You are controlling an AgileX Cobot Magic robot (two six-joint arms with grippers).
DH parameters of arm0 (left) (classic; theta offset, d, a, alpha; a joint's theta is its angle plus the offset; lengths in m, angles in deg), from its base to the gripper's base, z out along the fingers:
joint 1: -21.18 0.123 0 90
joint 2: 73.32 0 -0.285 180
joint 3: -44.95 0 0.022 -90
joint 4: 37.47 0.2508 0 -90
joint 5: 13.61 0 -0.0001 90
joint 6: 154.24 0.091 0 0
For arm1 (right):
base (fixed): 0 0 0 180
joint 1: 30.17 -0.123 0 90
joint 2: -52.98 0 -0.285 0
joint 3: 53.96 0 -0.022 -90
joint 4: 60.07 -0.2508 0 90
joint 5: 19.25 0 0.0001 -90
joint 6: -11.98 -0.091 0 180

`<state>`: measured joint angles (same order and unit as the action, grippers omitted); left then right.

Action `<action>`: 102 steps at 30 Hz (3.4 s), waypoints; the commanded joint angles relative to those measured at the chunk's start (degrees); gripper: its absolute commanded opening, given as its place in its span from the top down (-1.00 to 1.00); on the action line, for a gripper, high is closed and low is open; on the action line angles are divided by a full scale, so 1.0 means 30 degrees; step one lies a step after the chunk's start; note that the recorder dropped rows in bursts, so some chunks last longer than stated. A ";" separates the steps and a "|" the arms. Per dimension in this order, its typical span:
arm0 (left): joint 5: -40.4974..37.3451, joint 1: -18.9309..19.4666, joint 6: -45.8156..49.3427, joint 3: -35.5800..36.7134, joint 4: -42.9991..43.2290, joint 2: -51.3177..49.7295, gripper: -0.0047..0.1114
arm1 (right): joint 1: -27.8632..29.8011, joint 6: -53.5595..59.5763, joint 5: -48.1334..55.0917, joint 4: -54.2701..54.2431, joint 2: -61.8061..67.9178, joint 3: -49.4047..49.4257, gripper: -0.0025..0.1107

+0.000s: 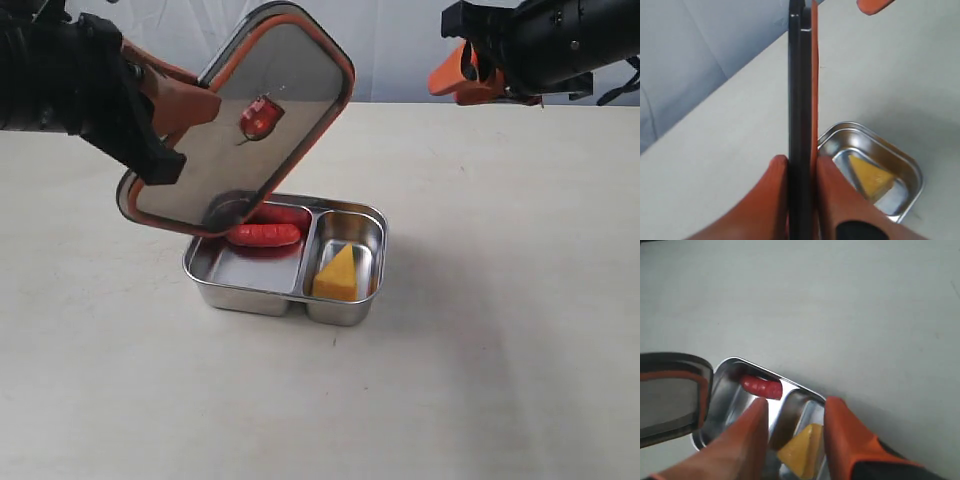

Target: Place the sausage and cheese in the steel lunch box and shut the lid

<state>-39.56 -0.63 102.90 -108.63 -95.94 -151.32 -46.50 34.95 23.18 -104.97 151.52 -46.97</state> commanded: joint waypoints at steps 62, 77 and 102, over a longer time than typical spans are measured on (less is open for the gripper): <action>1.0809 -0.7056 0.6475 -0.0011 0.6908 -0.1162 0.92 | -0.1057 -0.2670 0.3904 -1.2483 -0.0033 0.0069 0.30; 0.9563 -0.7056 0.6475 -0.0011 0.6953 -0.1162 0.91 | -0.1057 -0.2329 0.3162 -1.0538 -0.0033 0.0069 0.96; 2.3162 -0.7010 1.2652 0.1606 -1.3114 0.2202 0.18 | -0.1057 0.4927 -0.2036 -1.3717 -0.1984 0.7449 0.97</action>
<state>16.93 -21.62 131.80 -105.21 -123.18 -145.48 -49.72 40.60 18.93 -136.16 147.56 -30.61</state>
